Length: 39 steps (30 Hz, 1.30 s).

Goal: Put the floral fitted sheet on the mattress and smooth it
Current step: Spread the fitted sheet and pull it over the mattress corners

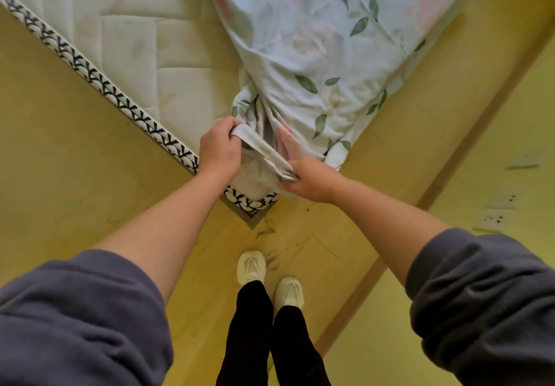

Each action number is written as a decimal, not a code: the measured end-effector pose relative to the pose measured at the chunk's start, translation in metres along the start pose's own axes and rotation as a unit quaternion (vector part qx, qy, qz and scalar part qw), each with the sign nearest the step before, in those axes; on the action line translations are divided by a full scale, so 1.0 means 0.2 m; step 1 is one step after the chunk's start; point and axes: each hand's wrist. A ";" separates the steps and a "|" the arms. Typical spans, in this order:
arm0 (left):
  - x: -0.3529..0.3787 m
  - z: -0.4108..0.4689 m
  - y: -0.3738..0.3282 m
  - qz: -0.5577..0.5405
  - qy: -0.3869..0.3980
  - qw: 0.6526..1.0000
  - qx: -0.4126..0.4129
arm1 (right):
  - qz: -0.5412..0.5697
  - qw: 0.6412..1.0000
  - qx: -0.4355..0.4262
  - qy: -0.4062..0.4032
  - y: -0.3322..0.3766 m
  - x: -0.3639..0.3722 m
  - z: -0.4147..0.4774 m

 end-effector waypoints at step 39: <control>0.25 -0.10 0.29 0.449 0.041 0.840 0.304 | -0.115 0.991 -0.016 -0.068 -0.30 0.15 0.07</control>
Point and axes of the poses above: each hand's wrist, its own z-axis towards the middle knuckle, its own x-axis out of the palm, y = z × x, and after that the axes turned 15 degrees about z, right-handed
